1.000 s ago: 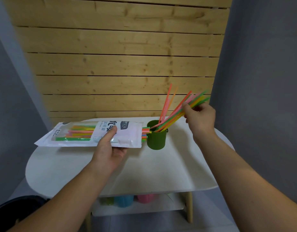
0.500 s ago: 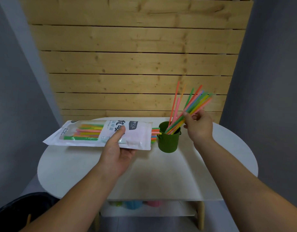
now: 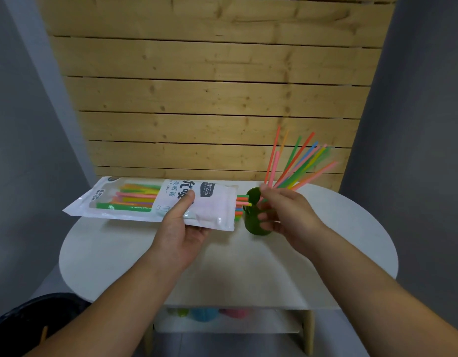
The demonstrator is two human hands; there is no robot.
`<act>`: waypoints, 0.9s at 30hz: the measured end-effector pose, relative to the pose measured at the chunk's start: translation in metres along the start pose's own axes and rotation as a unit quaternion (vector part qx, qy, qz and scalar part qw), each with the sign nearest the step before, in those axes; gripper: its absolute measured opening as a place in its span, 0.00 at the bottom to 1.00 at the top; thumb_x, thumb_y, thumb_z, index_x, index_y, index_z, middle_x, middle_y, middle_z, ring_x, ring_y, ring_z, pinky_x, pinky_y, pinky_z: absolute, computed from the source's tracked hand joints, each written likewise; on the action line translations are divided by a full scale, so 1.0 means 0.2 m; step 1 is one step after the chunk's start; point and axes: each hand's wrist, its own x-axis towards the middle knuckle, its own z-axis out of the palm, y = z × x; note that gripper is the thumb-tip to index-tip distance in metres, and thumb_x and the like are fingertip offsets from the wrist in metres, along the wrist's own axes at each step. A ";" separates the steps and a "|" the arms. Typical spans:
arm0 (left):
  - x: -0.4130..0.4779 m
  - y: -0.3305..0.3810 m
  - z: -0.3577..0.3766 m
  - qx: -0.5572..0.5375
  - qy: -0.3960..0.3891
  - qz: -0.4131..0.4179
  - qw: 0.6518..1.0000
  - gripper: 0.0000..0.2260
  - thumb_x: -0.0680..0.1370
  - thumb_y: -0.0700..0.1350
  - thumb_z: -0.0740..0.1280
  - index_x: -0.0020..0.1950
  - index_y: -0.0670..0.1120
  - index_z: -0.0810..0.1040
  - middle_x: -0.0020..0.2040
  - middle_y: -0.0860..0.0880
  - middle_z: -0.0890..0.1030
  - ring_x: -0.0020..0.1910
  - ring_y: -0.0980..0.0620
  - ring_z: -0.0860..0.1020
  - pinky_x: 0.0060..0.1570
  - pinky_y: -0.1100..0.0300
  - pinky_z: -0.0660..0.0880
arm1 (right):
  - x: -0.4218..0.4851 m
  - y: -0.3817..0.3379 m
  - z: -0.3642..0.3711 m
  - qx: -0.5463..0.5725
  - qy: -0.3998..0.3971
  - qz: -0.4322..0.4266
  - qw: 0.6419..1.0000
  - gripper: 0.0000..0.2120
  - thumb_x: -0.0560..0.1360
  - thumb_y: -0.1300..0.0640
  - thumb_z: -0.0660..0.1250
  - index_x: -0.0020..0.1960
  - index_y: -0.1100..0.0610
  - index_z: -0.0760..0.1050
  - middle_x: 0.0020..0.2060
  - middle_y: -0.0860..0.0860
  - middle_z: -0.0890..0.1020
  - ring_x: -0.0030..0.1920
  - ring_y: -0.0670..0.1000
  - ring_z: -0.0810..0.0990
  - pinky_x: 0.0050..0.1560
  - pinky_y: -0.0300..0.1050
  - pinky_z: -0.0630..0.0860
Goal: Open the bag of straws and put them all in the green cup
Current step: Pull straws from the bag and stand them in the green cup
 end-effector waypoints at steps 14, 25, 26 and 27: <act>-0.03 -0.02 0.03 0.024 -0.019 0.007 1.000 0.07 0.79 0.40 0.69 0.55 0.49 0.80 0.48 0.48 0.88 0.45 0.49 0.87 0.51 0.48 0.82 | -0.03 0.00 0.04 0.056 -0.020 -0.027 0.998 0.05 0.76 0.66 0.70 0.51 0.66 0.81 0.36 0.58 0.82 0.33 0.49 0.81 0.34 0.37 0.79; 0.01 0.04 0.01 -0.050 0.019 0.018 0.998 0.12 0.78 0.39 0.71 0.60 0.47 0.79 0.48 0.47 0.88 0.44 0.49 0.88 0.42 0.49 0.85 | -0.02 -0.05 -0.07 0.267 -0.045 0.040 0.962 0.08 0.76 0.67 0.69 0.54 0.67 0.79 0.48 0.62 0.81 0.37 0.48 0.80 0.34 0.36 0.80; 0.01 0.05 0.01 -0.053 0.022 0.019 0.998 0.13 0.77 0.39 0.72 0.61 0.47 0.79 0.48 0.47 0.88 0.45 0.49 0.88 0.42 0.49 0.85 | -0.02 -0.05 -0.07 0.273 -0.053 0.040 0.960 0.09 0.76 0.66 0.70 0.55 0.66 0.79 0.49 0.61 0.80 0.38 0.48 0.80 0.34 0.36 0.80; 0.01 0.05 0.01 -0.055 0.023 0.019 0.998 0.13 0.77 0.39 0.72 0.62 0.47 0.79 0.49 0.47 0.88 0.45 0.49 0.88 0.43 0.49 0.85 | -0.02 -0.04 -0.06 0.277 -0.057 0.040 0.958 0.10 0.75 0.64 0.71 0.55 0.65 0.79 0.49 0.61 0.80 0.39 0.49 0.80 0.35 0.36 0.81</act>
